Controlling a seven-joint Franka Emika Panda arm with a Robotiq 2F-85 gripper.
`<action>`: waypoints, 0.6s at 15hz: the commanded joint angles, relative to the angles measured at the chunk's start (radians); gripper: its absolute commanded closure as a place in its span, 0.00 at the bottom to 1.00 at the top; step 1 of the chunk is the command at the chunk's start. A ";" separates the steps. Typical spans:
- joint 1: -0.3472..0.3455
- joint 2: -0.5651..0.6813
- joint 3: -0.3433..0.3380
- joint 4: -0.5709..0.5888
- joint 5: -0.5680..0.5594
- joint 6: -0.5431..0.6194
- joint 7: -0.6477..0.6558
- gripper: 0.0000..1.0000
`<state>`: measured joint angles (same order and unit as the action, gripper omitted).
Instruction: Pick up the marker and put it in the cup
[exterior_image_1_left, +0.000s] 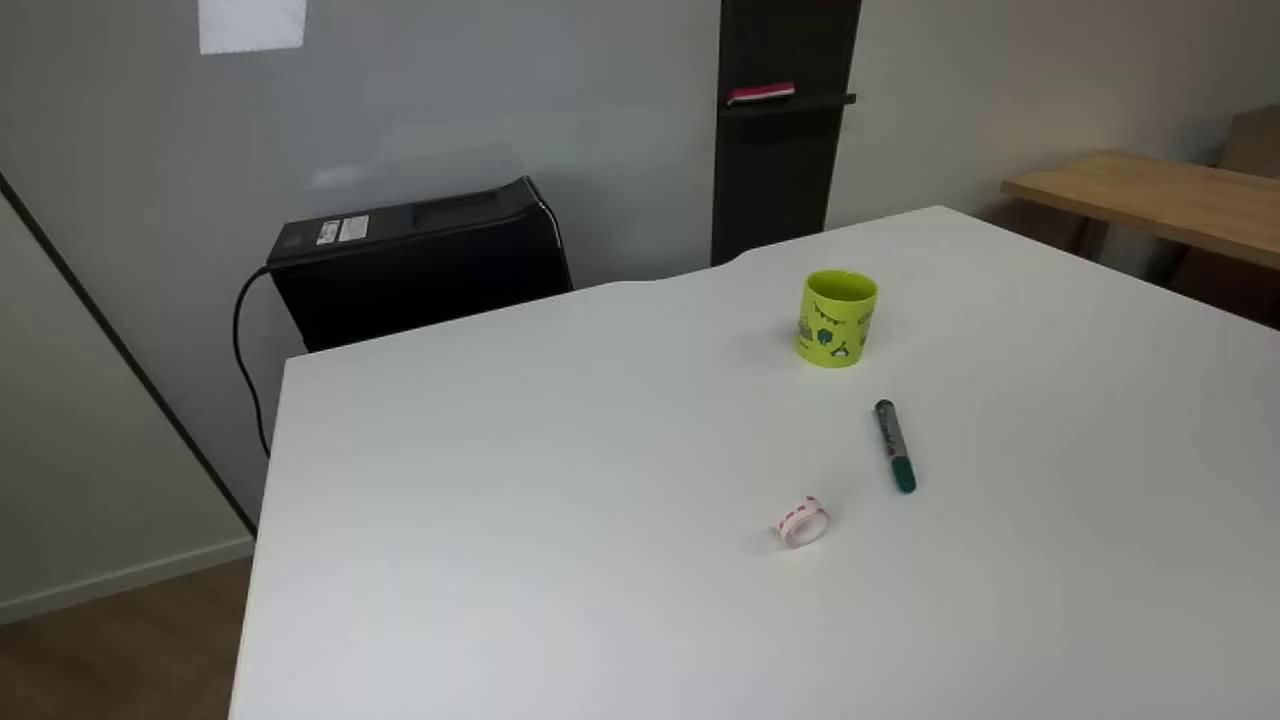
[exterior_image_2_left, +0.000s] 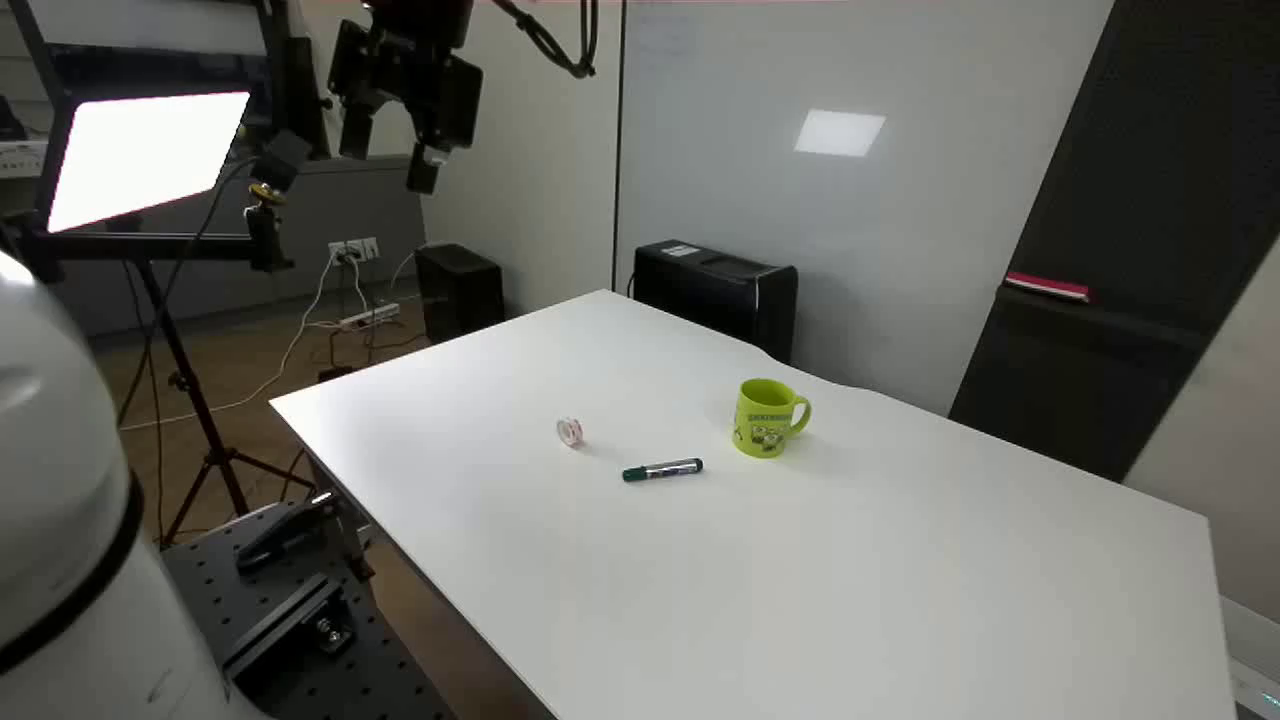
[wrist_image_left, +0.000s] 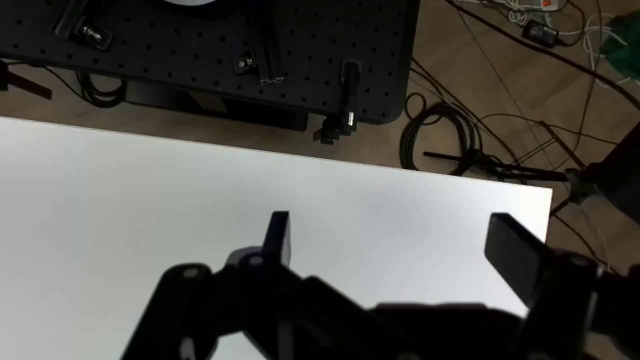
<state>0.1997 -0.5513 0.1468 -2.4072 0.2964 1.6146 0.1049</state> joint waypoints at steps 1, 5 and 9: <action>-0.014 -0.001 0.011 0.001 0.004 -0.002 -0.005 0.00; -0.014 -0.001 0.011 0.001 0.004 -0.001 -0.005 0.00; -0.014 -0.001 0.011 0.001 0.004 -0.001 -0.005 0.00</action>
<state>0.1997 -0.5514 0.1468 -2.4075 0.2964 1.6172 0.1048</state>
